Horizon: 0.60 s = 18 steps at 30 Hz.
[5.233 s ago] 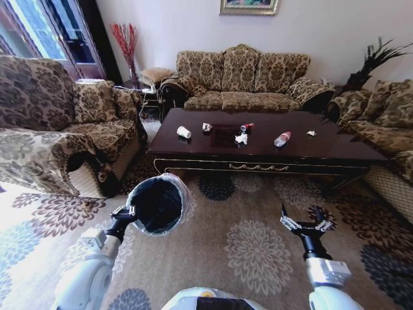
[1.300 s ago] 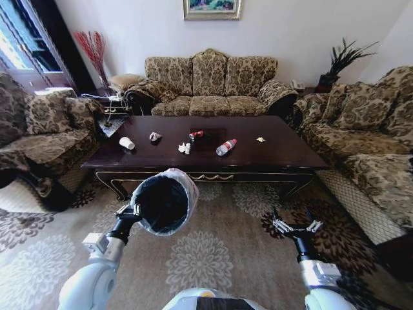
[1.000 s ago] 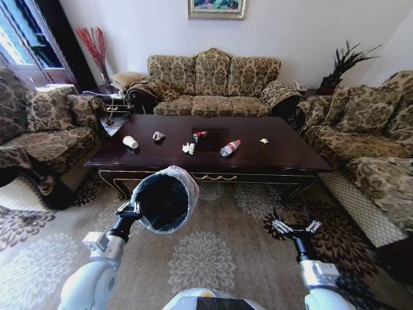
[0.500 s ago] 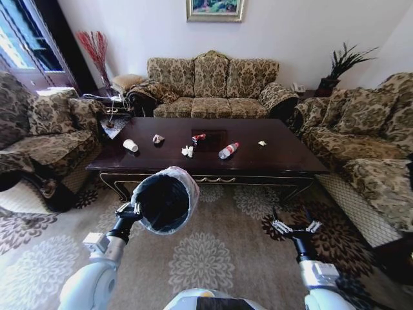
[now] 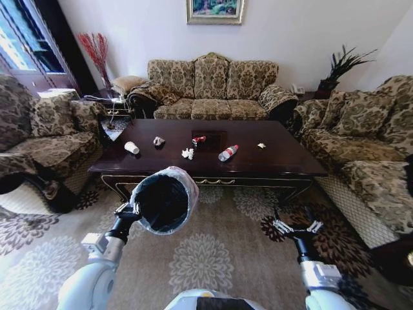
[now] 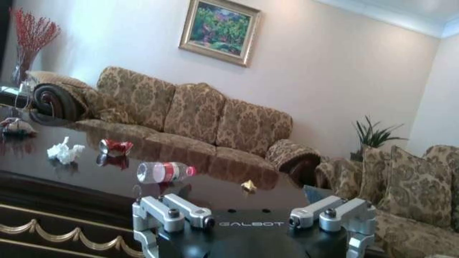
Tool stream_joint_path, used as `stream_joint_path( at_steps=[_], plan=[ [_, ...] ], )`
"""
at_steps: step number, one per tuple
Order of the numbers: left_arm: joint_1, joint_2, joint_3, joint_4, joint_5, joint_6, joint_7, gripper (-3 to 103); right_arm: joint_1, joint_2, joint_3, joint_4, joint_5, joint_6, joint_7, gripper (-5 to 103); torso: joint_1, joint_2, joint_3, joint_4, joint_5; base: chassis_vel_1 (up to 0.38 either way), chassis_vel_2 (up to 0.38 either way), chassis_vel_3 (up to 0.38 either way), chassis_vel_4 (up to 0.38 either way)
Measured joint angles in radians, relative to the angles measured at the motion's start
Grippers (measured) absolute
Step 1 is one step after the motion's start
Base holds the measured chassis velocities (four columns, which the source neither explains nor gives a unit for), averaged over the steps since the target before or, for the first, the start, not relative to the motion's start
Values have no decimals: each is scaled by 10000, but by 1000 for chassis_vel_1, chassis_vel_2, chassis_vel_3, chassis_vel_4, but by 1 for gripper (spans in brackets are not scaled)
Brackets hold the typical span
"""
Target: Move to the front of the table and place the trash on the table into the trash bin.
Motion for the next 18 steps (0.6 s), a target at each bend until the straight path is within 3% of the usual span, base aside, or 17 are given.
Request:
stream_joint_path(
  at_steps=[18],
  plan=[
    [-60,159,-21,-26,-308,133,-78,1,17,-31,-1,-76,3,-61,30,100,327,778,452,1,0,0,0,0,0]
  ],
)
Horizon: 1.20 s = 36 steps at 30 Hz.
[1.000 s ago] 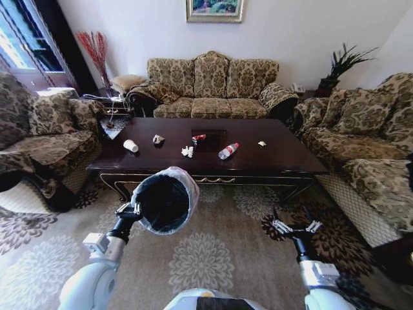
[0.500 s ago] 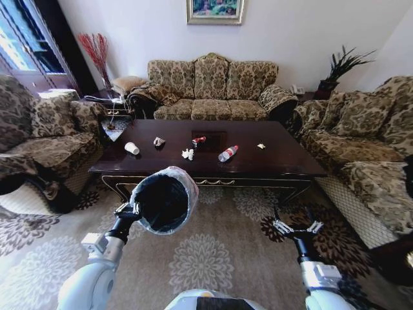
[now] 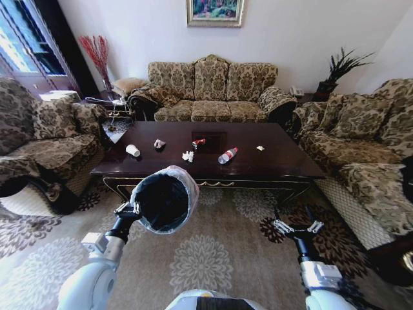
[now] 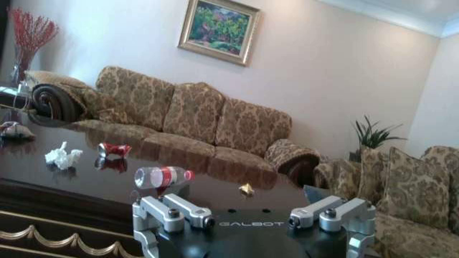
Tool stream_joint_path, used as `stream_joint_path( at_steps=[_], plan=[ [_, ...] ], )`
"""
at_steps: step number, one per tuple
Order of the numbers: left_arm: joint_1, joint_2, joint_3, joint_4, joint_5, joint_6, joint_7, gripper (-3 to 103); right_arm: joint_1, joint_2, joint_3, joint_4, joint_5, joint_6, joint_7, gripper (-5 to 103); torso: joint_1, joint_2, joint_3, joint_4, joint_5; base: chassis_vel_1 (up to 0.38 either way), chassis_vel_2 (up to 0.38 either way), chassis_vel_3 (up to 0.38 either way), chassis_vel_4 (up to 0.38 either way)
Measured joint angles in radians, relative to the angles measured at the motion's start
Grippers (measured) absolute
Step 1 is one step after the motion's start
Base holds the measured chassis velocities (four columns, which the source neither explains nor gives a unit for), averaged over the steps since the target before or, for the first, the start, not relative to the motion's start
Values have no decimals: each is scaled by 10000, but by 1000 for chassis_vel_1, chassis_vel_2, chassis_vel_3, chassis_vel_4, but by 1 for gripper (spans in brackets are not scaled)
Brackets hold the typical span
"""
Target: Move to the front of the table and place the trash on the table into the trash bin.
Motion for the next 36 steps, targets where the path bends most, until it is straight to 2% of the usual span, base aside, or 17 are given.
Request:
stream_joint_path(
  at_steps=[3,7,12,15,26,29,33,36],
  plan=[
    [-134,612,-138,51,-488,99,-156,1,131,-186,-34,-12,16,-417,139,100,84,194,107,-4,0,0,0,0,0],
    [-170,937,-213,320,-749,-106,-108,1,568,-375,-83,-355,-121,-629,230,100,157,364,207,2,1,0,0,0,0],
    [-240,642,81,395,-720,-252,-116,1,779,-435,13,-467,-174,-655,291,100,232,545,317,0,0,0,0,0,0],
    [-371,243,290,334,-373,-170,-128,1,772,-507,81,-354,285,-769,302,100,309,724,411,-2,1,0,0,0,0],
    [-75,352,-251,5,21,308,-135,1,755,-980,41,-187,828,-801,254,100,502,1168,664,1,2,0,0,0,0],
    [-33,293,-322,-81,173,428,-145,1,918,-1321,-25,-231,1013,-936,250,100,562,1309,747,-1,1,0,0,0,0],
    [-30,191,-276,-175,247,503,-133,1,1167,-2291,-188,-484,1242,-1155,314,100,669,1549,885,1,2,0,0,0,0],
    [-120,217,-261,-96,196,476,-111,1,1291,-2550,-174,-546,1469,-1350,455,100,718,1666,948,-1,3,0,0,0,0]
  ],
)
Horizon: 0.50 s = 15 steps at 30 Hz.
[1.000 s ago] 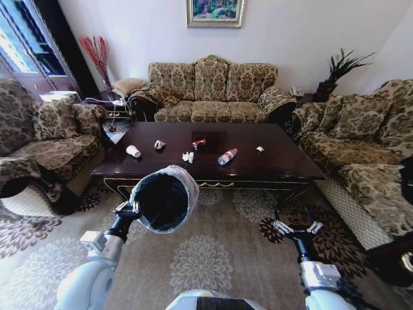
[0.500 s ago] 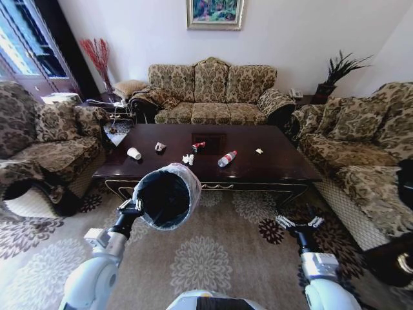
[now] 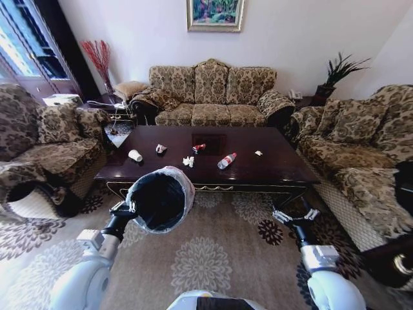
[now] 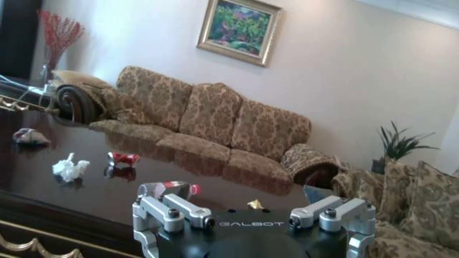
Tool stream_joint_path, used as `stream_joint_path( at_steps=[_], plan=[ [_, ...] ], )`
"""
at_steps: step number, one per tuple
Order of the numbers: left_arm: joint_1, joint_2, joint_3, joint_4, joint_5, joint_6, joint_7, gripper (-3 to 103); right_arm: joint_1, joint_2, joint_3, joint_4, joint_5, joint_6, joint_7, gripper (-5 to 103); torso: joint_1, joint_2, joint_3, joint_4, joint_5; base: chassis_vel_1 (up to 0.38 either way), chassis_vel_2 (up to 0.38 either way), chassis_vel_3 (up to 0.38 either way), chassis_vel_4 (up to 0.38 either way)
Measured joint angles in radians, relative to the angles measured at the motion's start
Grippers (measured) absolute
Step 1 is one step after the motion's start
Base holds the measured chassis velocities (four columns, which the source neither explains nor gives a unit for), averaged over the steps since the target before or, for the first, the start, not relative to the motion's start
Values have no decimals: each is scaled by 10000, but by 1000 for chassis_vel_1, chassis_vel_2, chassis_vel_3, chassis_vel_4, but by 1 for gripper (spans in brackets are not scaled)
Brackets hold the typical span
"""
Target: Move to the front of the table and place the trash on the table into the trash bin.
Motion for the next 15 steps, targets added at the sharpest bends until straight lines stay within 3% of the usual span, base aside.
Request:
stream_joint_path(
  at_steps=[7,9,15],
  plan=[
    [-134,435,-133,258,-785,-34,-159,1,434,-189,107,-224,418,-444,233,100,136,294,161,5,0,0,0,0,0],
    [-145,660,-157,379,-1097,-32,-157,1,534,-5,138,-224,389,-449,240,100,201,439,238,-5,-1,0,0,0,0],
    [-85,595,-46,469,-1001,-32,-150,1,557,369,51,-316,251,-232,80,100,333,748,415,1,-3,0,0,0,0]
  ],
)
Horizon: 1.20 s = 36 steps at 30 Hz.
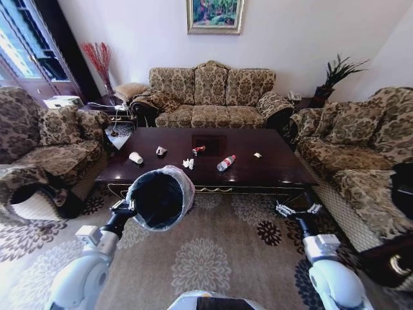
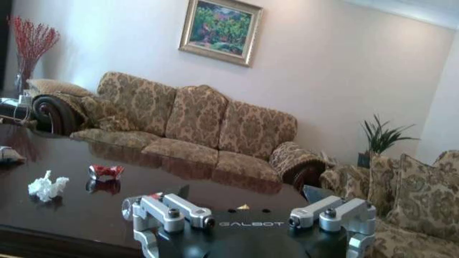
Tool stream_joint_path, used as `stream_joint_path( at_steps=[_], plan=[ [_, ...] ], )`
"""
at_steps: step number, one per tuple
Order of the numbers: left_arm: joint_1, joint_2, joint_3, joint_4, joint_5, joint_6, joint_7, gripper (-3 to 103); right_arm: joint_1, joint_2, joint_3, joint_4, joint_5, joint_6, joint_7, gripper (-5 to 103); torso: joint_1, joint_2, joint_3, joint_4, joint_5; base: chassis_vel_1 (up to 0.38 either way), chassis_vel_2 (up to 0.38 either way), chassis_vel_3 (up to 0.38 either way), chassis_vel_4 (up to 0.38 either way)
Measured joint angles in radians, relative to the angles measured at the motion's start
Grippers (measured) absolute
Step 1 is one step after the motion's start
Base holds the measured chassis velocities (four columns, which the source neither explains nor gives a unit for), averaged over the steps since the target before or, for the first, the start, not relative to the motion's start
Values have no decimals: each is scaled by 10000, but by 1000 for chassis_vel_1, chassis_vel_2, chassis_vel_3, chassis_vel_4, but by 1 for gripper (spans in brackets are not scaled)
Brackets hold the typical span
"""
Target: Move to the front of the table and place the trash on the table into the trash bin.
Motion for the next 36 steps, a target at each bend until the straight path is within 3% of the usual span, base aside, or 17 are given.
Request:
stream_joint_path(
  at_steps=[10,16,36],
  plan=[
    [-76,-55,345,-230,344,38,24,1,470,-328,240,-541,221,329,-169,100,196,439,245,-2,1,0,0,0,0],
    [128,23,469,-338,464,84,35,1,649,-652,478,-1324,471,900,-347,100,346,754,407,-1,3,0,0,0,0],
    [136,27,468,-344,472,93,49,1,642,-652,485,-1335,480,925,-361,100,344,732,390,-2,0,0,0,0,0]
  ],
)
